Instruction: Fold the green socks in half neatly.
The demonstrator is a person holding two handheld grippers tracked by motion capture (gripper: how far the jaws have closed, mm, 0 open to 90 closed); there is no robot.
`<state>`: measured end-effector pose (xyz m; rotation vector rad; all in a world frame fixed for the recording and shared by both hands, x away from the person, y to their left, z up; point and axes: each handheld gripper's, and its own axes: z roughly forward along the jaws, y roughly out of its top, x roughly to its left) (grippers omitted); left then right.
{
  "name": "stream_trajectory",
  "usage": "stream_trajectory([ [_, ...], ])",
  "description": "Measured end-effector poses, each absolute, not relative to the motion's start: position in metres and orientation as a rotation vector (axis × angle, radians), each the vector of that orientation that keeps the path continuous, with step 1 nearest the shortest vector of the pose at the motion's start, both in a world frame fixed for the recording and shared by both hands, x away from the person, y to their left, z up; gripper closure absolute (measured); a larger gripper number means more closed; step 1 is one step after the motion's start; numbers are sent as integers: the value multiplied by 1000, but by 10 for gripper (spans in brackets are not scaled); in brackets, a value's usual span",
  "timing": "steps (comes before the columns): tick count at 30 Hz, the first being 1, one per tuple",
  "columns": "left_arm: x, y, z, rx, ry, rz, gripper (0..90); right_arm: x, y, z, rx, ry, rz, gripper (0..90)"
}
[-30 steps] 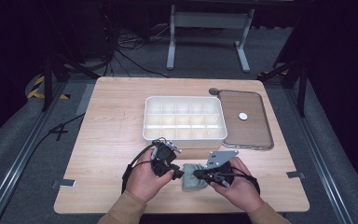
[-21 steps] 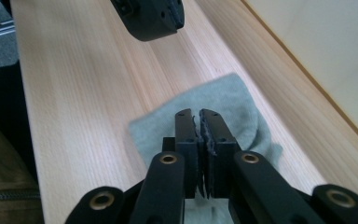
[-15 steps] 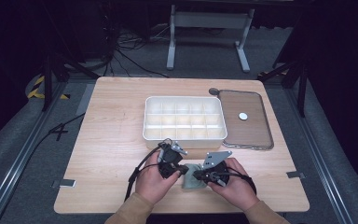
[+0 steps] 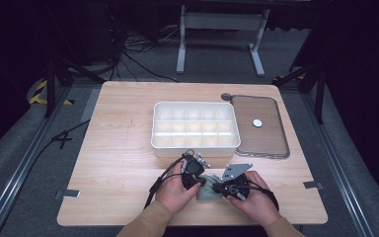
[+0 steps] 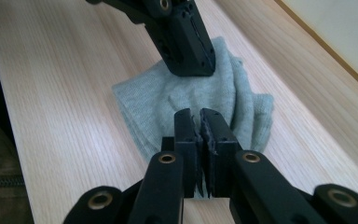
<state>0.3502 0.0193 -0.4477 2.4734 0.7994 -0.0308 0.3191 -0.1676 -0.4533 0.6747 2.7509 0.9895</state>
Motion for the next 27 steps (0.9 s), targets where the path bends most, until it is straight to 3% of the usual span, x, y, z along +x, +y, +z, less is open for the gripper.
stream_trajectory([
  [4, 350, 17, -446, 2484, 782, -20, 897, 318, -171, -458, 681, 2755, 975, 879],
  [14, 349, 39, -427, 2474, 784, 54, 677, 319, -171, -458, 702, 2762, 985, 881],
  [22, 350, 56, -426, 2487, 788, -5, 641, 321, -168, -457, 706, 2779, 955, 881],
  [27, 348, 53, -438, 2557, 742, -17, 664, 321, -168, -456, 720, 2777, 956, 875],
])
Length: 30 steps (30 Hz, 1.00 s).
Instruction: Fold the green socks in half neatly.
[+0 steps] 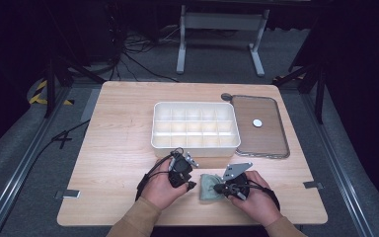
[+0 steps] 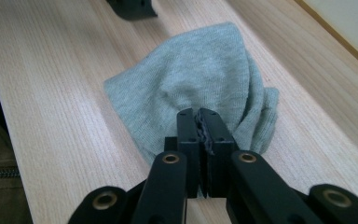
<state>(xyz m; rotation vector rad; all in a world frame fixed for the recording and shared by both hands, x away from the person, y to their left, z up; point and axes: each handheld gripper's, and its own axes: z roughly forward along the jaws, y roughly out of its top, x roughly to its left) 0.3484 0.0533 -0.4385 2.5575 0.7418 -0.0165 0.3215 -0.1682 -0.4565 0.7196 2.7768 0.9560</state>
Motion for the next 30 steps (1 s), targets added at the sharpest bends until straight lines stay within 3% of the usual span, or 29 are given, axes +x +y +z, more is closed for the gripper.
stream_trajectory([
  [16, 347, 47, -455, 2545, 626, -40, 725, 323, -170, -457, 727, 2801, 990, 875],
  [20, 345, 44, -455, 2551, 602, -27, 776, 324, -172, -458, 731, 2806, 1004, 876],
  [24, 343, 39, -456, 2563, 576, 2, 896, 323, -171, -458, 731, 2801, 992, 877],
  [30, 340, 32, -455, 2568, 503, 26, 900, 323, -170, -458, 717, 2796, 992, 879],
])
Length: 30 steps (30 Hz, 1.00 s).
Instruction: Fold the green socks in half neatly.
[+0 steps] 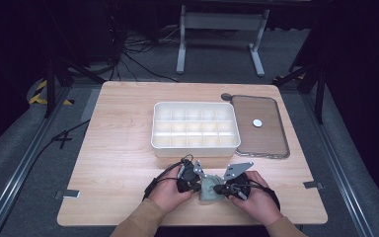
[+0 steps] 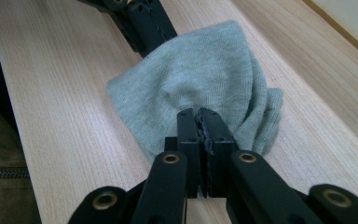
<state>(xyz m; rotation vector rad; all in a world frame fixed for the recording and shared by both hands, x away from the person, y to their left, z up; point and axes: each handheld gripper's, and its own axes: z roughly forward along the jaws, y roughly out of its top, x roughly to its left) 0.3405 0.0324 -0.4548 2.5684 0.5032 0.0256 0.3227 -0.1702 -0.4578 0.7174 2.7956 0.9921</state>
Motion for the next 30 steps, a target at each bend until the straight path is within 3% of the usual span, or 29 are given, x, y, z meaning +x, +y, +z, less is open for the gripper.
stream_trajectory([
  [17, 333, 23, -444, 2518, 392, 90, 868, 323, -166, -461, 761, 2792, 1050, 890],
  [26, 332, 27, -442, 2513, 373, 75, 814, 322, -166, -461, 759, 2784, 1063, 880],
  [30, 328, 24, -440, 2534, 281, 151, 741, 323, -167, -460, 762, 2788, 1060, 873],
])
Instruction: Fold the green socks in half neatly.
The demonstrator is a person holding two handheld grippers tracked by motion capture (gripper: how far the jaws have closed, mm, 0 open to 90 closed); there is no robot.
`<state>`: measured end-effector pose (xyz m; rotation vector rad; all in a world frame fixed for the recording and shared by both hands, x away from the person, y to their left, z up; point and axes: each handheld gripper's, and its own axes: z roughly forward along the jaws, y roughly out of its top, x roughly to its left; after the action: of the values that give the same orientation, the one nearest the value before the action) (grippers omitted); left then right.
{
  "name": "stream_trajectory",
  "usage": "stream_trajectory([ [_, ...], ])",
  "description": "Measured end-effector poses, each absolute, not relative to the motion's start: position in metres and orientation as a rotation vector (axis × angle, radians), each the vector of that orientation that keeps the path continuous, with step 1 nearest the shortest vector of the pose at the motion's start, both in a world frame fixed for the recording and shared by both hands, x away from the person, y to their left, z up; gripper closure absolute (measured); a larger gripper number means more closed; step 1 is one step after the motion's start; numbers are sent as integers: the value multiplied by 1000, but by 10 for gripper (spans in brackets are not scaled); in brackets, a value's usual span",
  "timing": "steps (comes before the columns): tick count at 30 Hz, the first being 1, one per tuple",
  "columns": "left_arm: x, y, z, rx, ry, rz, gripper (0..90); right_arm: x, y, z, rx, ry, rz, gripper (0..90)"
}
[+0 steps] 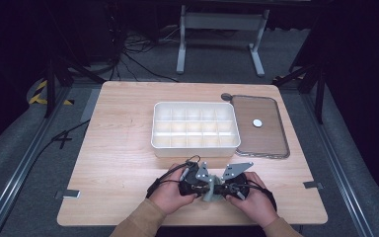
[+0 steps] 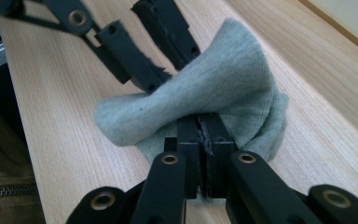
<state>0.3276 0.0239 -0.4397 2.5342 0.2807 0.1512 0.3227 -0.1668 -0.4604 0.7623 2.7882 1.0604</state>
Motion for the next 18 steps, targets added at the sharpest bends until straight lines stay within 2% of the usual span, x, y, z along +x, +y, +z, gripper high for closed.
stream_trajectory([
  [8, 329, 24, -440, 2544, 320, 153, 659, 323, -167, -459, 776, 2779, 1035, 861],
  [13, 331, 28, -439, 2536, 357, 150, 657, 322, -173, -450, 785, 2774, 1056, 798],
  [18, 331, 29, -439, 2532, 354, 150, 657, 323, -193, -429, 822, 2729, 1117, 799],
])
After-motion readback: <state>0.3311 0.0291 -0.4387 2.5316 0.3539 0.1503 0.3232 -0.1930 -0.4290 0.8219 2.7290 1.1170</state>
